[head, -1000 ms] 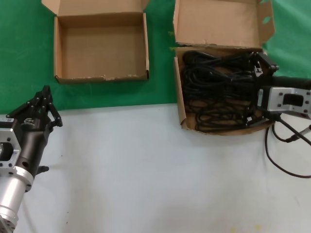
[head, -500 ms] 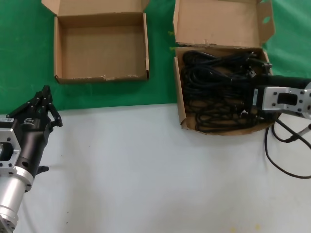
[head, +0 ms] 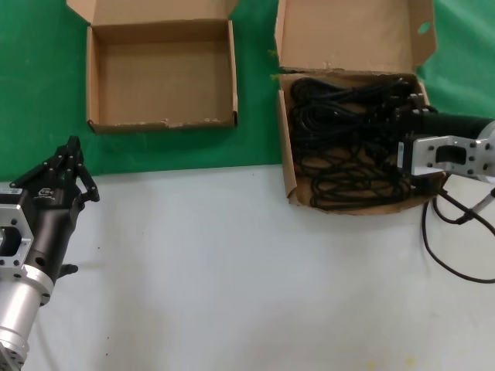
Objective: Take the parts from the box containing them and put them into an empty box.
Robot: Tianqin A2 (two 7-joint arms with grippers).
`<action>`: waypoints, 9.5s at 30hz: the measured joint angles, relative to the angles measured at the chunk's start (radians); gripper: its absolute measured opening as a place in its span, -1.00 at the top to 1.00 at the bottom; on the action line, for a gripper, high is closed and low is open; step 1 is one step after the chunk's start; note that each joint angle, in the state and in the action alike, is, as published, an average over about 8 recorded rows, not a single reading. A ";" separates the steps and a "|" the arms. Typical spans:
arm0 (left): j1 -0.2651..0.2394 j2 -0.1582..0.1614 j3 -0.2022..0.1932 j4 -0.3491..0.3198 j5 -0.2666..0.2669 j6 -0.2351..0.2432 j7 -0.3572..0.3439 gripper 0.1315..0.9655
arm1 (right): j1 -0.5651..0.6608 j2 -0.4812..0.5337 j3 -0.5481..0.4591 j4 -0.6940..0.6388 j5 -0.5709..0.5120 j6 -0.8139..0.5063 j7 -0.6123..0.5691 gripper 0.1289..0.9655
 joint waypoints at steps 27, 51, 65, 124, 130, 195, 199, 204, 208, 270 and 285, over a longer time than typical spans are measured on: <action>0.000 0.000 0.000 0.000 0.000 0.000 0.000 0.97 | 0.061 -0.019 0.070 0.210 -0.062 -0.073 0.137 0.88; 0.000 0.000 0.000 0.000 0.000 0.000 0.000 0.97 | 0.249 -0.443 -0.098 -0.137 -0.007 0.172 -0.134 0.86; 0.000 0.000 0.000 0.000 0.000 0.000 0.000 0.97 | 0.237 -0.489 -0.129 -0.245 0.092 0.245 -0.276 0.69; 0.008 -0.001 -0.001 -0.001 -0.010 -0.007 0.008 -0.10 | -0.329 -0.358 0.275 0.218 0.231 0.408 0.063 -1.00; 0.009 -0.001 -0.001 -0.001 -0.012 -0.008 0.010 -0.40 | -0.388 -0.355 0.294 0.219 0.299 0.447 0.073 -1.00; 0.018 -0.002 -0.003 -0.002 -0.023 -0.016 0.019 -1.00 | -0.729 -0.339 0.409 0.223 0.699 0.672 0.134 -1.00; 0.018 -0.002 -0.003 -0.002 -0.023 -0.016 0.019 -1.00 | -0.729 -0.339 0.409 0.223 0.699 0.672 0.134 -1.00; 0.018 -0.002 -0.003 -0.002 -0.023 -0.016 0.019 -1.00 | -0.729 -0.339 0.409 0.223 0.699 0.672 0.134 -1.00; 0.018 -0.002 -0.003 -0.002 -0.023 -0.016 0.019 -1.00 | -0.729 -0.339 0.409 0.223 0.699 0.672 0.134 -1.00; 0.018 -0.002 -0.003 -0.002 -0.023 -0.016 0.019 -1.00 | -0.729 -0.339 0.409 0.223 0.699 0.672 0.134 -1.00; 0.018 -0.002 -0.003 -0.002 -0.023 -0.016 0.019 -1.00 | -0.729 -0.339 0.409 0.223 0.699 0.672 0.134 -1.00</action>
